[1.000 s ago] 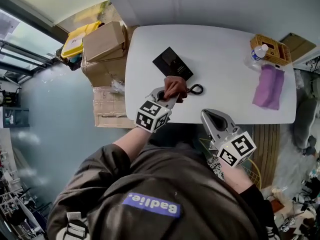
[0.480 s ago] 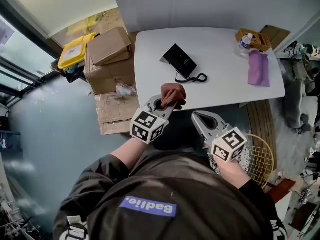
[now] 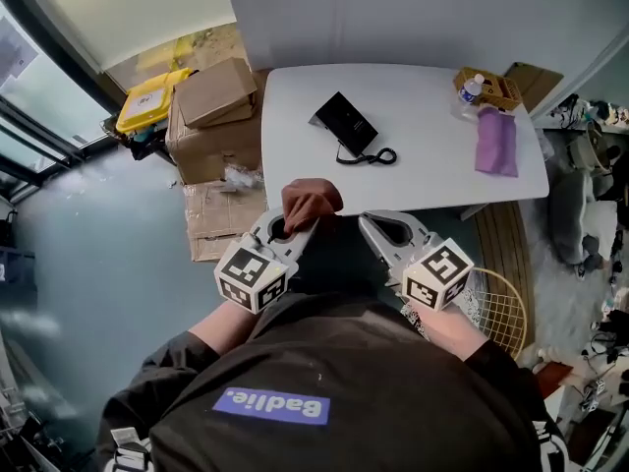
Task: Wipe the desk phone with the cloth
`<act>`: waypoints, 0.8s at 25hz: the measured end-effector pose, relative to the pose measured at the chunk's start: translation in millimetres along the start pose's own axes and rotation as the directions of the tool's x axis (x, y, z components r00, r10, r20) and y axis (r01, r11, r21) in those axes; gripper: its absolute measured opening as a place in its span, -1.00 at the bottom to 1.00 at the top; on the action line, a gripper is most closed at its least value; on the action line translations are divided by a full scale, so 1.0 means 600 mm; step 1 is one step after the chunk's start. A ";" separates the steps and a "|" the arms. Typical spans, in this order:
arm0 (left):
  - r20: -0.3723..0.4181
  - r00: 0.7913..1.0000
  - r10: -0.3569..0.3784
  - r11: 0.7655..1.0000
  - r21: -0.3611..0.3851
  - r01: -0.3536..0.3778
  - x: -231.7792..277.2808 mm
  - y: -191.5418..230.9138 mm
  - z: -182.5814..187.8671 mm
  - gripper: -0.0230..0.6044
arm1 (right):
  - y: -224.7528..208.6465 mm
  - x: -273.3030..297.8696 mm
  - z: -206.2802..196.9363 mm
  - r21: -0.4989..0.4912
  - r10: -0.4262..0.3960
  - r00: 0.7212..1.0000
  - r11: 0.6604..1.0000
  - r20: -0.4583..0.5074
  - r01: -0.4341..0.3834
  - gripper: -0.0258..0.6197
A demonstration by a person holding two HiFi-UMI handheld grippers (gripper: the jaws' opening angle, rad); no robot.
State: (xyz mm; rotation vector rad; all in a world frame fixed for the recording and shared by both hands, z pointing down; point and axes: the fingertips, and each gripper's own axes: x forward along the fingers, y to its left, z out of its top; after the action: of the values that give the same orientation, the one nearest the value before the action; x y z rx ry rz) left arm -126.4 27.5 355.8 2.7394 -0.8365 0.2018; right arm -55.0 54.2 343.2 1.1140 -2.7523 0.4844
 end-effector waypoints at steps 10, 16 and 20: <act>0.064 0.997 0.035 0.998 -0.048 -0.032 0.000 -0.033 0.020 -0.81 | 0.010 -0.014 0.002 -0.033 0.066 0.998 0.997 0.005 -0.066 -0.83; 0.071 0.997 0.021 0.999 -0.035 -0.019 0.011 -0.060 0.027 -0.81 | 0.013 -0.020 -0.003 -0.050 0.096 0.995 0.994 0.001 -0.096 -0.83; 0.074 0.997 0.019 0.999 -0.039 -0.017 0.017 -0.065 0.032 -0.81 | 0.008 -0.023 -0.008 -0.038 0.098 0.995 0.994 -0.001 -0.098 -0.84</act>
State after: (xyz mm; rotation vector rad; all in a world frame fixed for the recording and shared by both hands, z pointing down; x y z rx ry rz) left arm -94.9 47.5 331.3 2.7191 -0.8753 0.0872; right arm -48.6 68.1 343.5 0.9746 -2.8152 0.4409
